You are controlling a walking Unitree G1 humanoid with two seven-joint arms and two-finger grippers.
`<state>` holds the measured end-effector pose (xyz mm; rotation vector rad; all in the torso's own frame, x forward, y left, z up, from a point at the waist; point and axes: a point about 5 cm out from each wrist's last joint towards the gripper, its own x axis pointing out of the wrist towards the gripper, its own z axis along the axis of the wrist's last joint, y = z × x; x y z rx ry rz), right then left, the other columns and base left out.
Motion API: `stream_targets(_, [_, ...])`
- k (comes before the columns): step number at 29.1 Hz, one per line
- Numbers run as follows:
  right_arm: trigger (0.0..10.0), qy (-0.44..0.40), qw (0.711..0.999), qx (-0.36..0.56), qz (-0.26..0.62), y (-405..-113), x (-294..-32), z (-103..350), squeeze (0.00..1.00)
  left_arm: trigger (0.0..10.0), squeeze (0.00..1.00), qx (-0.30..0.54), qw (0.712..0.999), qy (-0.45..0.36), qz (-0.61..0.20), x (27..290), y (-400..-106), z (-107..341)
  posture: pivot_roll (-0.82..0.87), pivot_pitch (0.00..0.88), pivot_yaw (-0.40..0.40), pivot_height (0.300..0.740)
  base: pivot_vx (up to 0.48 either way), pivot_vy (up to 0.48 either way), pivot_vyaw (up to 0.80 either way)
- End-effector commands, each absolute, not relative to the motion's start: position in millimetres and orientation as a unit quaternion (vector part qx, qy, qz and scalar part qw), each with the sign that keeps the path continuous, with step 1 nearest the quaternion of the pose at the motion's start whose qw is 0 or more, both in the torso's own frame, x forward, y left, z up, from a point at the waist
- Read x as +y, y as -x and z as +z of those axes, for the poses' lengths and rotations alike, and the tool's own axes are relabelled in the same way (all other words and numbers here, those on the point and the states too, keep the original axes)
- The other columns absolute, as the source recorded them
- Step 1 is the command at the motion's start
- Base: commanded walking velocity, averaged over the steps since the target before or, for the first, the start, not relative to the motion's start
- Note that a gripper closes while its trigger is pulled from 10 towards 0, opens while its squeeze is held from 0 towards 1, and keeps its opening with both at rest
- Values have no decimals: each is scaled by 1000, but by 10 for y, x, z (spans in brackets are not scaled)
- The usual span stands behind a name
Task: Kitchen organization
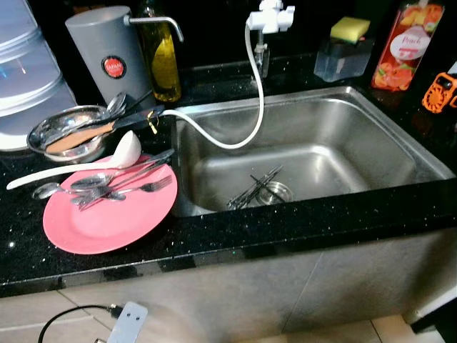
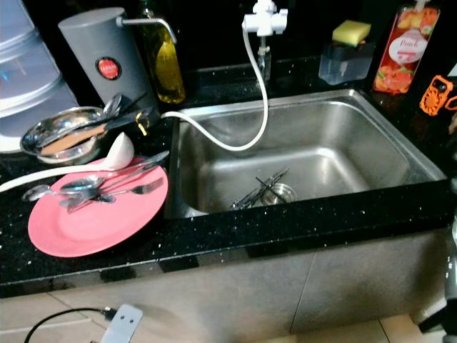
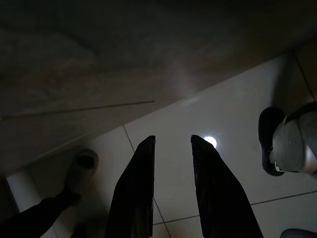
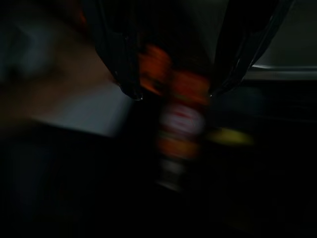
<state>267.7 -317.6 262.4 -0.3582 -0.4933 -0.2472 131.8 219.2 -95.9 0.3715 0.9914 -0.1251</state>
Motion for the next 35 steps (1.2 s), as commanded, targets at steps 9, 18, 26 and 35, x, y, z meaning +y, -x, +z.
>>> stream_targets(9, [10000,130,944,-258,157,-2959,-2050,2846,0,10000,0,478,859,-177,-49,2256,-1288,-957,114,0,30,740,0,0,0])
stream_targets(18, [10000,-25,974,-176,140,-3286,-1385,2212,0,10000,0,480,869,-121,8,2281,-999,-1012,184,0,-10,740,0,0,0])
stream_targets(26, [10000,-23,981,-171,89,-3327,-1491,2178,0,10000,0,477,872,-110,12,2354,-705,-1020,215,0,-25,740,0,0,0])
stream_targets(35, [10000,-11,985,-159,59,-3418,-1576,2084,0,10000,0,464,875,-138,23,2477,-212,-961,253,0,-42,740,0,0,0])
